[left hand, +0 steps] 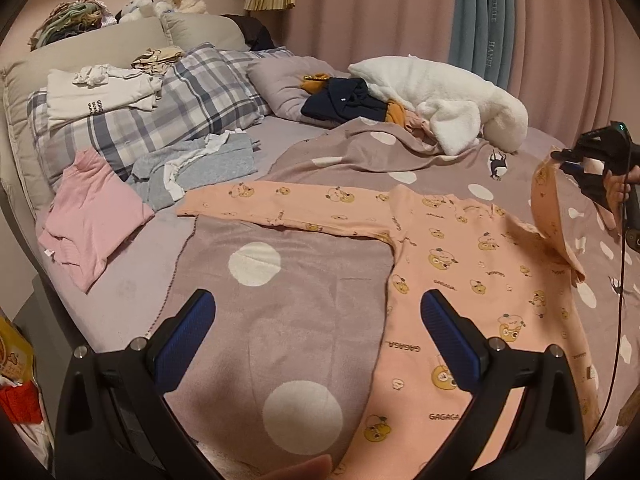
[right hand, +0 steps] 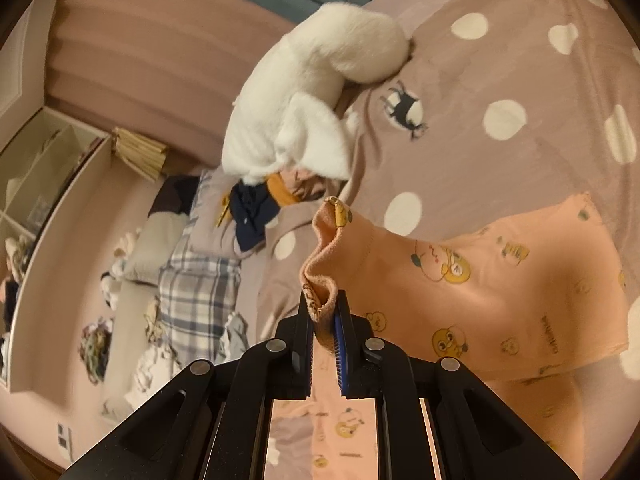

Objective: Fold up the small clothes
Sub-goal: 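Lift the sleeve with the right tool and fold it across the garment body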

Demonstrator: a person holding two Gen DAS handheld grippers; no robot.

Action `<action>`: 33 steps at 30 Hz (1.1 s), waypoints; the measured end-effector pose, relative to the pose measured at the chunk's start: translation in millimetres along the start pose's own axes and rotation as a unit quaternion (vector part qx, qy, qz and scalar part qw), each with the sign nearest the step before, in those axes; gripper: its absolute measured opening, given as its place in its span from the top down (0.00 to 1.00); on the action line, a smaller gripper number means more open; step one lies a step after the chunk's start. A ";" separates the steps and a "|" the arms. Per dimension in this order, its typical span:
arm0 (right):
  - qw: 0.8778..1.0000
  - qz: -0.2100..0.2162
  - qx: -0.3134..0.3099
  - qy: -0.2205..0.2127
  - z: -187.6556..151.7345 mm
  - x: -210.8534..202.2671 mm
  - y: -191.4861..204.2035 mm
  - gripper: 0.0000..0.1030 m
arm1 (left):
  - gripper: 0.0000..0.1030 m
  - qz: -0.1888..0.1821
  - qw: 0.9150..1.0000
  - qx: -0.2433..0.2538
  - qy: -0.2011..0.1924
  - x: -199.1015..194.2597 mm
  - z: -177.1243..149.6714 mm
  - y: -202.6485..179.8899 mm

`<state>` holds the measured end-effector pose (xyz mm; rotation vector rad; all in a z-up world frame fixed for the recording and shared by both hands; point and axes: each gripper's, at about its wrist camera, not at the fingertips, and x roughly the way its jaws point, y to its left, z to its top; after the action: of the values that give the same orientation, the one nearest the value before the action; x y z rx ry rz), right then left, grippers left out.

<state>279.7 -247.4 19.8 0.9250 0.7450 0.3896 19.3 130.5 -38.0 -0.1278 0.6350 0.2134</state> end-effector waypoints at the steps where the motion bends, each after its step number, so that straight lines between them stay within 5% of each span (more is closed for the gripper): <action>1: 1.000 -0.001 -0.005 0.006 -2.7 7.3 5.7 0.87 | 0.00 0.000 1.000 0.000 0.000 0.3 0.0 1.0; 33: 0.987 -0.021 -0.085 0.137 -78.1 148.9 75.6 0.87 | 0.00 0.010 0.999 -0.029 0.011 14.7 -7.5 41.2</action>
<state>326.4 -71.2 -8.0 0.7006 0.9655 0.5427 16.8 171.4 -55.1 -0.1803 0.6514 0.2500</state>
